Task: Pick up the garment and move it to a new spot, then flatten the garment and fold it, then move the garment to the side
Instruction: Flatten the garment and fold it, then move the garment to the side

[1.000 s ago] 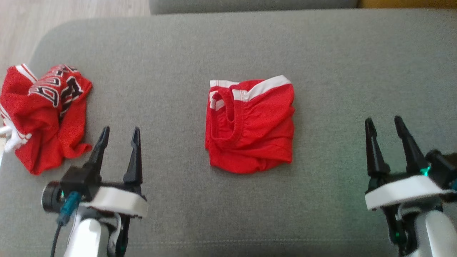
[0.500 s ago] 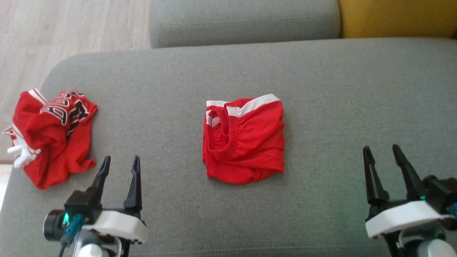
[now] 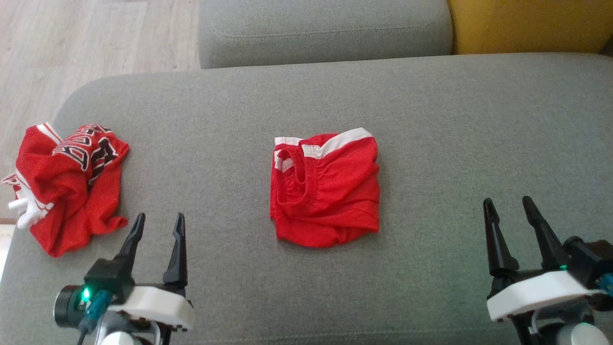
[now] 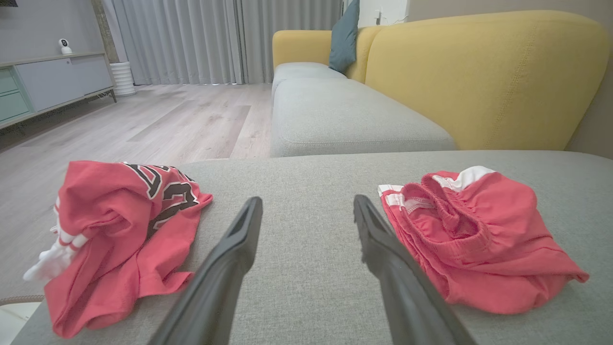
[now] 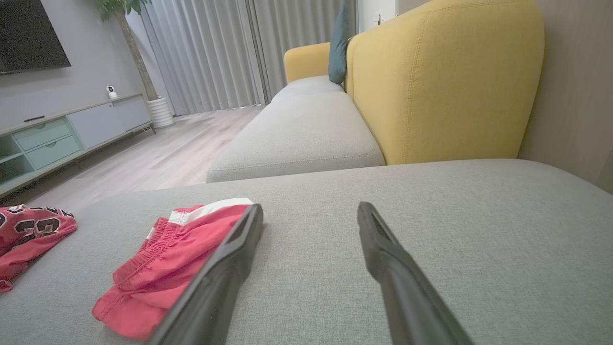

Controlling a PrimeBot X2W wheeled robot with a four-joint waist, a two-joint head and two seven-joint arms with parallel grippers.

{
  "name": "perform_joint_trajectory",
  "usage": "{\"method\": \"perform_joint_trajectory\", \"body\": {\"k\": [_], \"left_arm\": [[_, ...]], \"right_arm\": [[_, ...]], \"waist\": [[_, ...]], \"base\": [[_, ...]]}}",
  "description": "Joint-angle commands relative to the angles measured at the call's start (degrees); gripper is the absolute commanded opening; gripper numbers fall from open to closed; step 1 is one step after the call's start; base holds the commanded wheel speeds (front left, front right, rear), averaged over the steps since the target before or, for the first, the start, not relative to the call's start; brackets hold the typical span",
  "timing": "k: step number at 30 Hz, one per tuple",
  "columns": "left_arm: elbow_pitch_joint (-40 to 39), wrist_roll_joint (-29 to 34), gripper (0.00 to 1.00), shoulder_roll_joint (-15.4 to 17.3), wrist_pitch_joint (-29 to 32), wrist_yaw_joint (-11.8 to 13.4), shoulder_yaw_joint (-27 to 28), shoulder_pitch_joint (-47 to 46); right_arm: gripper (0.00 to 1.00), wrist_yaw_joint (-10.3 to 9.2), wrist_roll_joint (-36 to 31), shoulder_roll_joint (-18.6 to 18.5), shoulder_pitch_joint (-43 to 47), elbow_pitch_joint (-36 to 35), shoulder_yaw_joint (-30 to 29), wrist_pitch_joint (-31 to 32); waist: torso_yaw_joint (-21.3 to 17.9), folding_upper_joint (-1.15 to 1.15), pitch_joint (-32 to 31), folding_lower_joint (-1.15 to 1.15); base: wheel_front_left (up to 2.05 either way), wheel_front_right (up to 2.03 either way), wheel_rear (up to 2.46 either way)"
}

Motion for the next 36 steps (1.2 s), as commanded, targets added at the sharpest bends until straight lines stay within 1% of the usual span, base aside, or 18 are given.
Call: {"method": "perform_joint_trajectory", "body": {"k": [1,14,21,27,36], "left_arm": [[-2.3,-0.3,1.0,1.1,0.2,0.6,1.5,-2.6],[-2.5,-0.6,1.0,1.5,0.0,1.1,1.1,-3.0],[-3.5,0.0,1.0,2.0,-0.5,1.1,0.3,-4.9],[-4.5,-0.1,1.0,1.8,-1.6,0.6,-0.3,-8.2],[-5.6,-0.3,1.0,1.1,-2.8,-0.1,-0.8,-10.5]], "right_arm": [[1.0,-0.04,-0.4,-0.5,-1.8,-2.4,1.6,0.0],[1.0,-0.04,-0.5,-0.3,-2.3,-2.1,1.4,0.2],[1.0,-0.04,-0.5,-0.3,-3.4,-0.9,0.9,1.0],[1.0,-0.04,-0.6,-0.3,-8.3,5.0,2.5,1.6],[1.0,-0.04,1.5,-0.1,-16.8,19.6,7.2,-0.2]], "waist": [[0.0,0.0,0.2,0.0],[0.2,0.0,0.8,0.0],[1.7,0.0,3.2,0.0],[4.3,0.0,6.9,0.0],[9.0,0.0,10.6,0.0]], "base": [[0.0,0.0,0.0],[0.0,0.0,0.0],[0.0,0.0,0.0],[0.0,0.0,0.0],[0.0,0.0,0.0]]}}
